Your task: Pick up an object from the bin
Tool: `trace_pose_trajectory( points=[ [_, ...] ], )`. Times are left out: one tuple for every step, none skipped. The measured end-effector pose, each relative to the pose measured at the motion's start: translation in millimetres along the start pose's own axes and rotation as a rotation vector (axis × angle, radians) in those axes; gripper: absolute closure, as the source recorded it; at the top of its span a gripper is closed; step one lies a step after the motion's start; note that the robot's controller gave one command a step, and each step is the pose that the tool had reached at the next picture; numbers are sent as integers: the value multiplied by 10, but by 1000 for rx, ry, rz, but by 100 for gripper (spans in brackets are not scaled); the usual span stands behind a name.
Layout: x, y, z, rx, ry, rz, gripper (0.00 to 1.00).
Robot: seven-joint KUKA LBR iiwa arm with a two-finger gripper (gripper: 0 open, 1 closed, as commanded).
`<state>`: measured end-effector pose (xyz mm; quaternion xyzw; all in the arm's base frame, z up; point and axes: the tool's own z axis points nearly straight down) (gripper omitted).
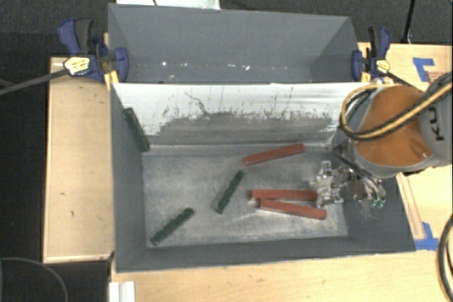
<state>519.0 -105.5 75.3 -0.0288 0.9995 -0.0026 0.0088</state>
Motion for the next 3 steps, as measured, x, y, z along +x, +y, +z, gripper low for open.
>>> trace_pose_trajectory(
  points=[
    [-52, 123, -1027, -6, 15, -32, 100],
    [-52, 123, -1026, -6, 15, -32, 100],
    [-25, 129, -1290, -7, 17, -64, 100]
  ],
)
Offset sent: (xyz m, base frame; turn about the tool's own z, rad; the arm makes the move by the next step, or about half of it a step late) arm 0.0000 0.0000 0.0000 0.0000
